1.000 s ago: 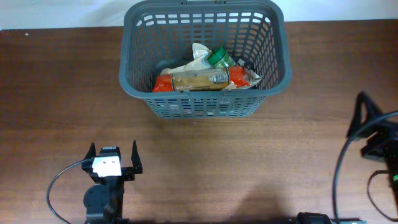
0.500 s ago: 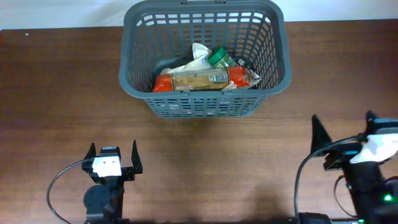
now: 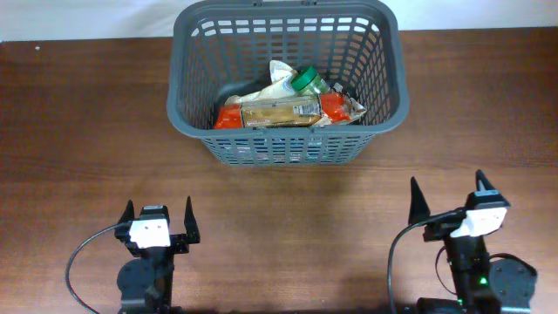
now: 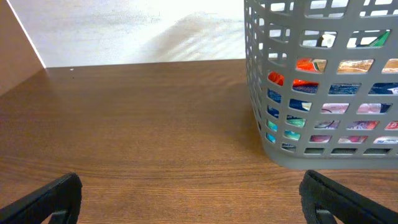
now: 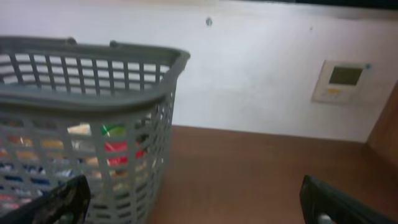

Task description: Pack container

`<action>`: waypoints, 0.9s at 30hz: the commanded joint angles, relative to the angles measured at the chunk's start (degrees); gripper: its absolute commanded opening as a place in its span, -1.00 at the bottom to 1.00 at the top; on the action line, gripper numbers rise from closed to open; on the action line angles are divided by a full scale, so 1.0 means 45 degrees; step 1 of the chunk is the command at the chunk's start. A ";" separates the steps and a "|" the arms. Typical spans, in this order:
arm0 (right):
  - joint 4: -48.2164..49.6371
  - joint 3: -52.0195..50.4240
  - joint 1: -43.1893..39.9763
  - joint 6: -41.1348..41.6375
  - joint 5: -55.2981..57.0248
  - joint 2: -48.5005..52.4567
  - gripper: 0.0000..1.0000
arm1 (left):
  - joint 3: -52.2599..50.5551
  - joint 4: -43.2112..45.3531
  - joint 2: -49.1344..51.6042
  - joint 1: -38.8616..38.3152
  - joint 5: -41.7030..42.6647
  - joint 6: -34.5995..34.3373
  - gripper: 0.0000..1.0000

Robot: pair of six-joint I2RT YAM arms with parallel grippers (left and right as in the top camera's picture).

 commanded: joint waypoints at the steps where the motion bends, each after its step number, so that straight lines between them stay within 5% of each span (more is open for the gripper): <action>1: 0.0330 -0.0869 0.0107 -0.0068 -0.0165 -0.0554 0.98 | -0.0112 0.0034 -0.0112 0.0078 0.0136 0.0209 0.98; 27: 0.1273 -0.3963 0.0233 -0.0083 -0.0160 -0.1914 0.98 | -0.0107 0.0034 -0.0112 0.0078 0.0136 0.0209 0.99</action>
